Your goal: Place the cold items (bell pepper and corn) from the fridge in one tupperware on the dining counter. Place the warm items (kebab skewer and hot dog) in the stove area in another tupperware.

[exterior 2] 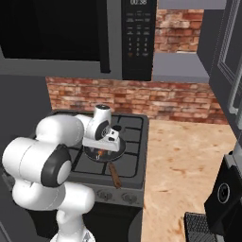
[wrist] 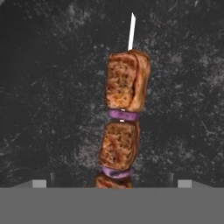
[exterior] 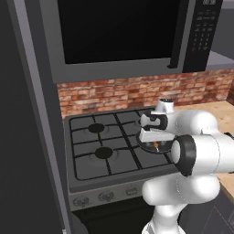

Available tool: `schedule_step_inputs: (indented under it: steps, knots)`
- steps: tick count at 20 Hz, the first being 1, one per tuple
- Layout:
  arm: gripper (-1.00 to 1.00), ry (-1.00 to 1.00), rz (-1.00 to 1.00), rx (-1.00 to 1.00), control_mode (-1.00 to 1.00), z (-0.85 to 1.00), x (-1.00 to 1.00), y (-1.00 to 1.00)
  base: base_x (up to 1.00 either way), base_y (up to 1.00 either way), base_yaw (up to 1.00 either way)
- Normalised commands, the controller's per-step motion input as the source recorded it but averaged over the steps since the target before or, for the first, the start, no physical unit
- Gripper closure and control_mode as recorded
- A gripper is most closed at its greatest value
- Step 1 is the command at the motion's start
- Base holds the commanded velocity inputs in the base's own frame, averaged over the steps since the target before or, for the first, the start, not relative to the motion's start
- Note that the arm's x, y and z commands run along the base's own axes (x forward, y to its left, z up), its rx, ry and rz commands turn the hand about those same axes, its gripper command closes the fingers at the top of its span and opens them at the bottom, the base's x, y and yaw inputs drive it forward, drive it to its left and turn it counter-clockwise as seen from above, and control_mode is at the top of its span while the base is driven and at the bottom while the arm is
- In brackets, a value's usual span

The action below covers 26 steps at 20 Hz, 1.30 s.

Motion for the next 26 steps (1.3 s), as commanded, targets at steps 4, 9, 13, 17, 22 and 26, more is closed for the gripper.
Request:
schedule_step_inputs:
  steps: [4,9,13,17,22,26]
  knots:
    - [-1.00,0.00,0.00,0.00,-1.00,-0.19,0.19,0.00,0.00,0.00,0.00]
    - [1.00,0.08,0.00,0.00,-1.00,-0.21,0.10,0.00,0.00,0.00,0.00]
    - [1.00,0.08,0.00,0.00,-1.00,-0.02,0.02,0.00,0.00,0.00,0.00]
    - [1.00,-0.08,0.00,0.00,-1.00,-0.05,-0.13,0.00,0.00,0.00,0.00]
    - [1.00,-0.63,-0.10,0.00,-1.00,0.03,-0.72,0.00,0.00,0.00,0.00]
    - [1.00,-0.49,-0.05,0.00,-1.00,0.44,-0.92,0.00,0.00,0.00,0.00]
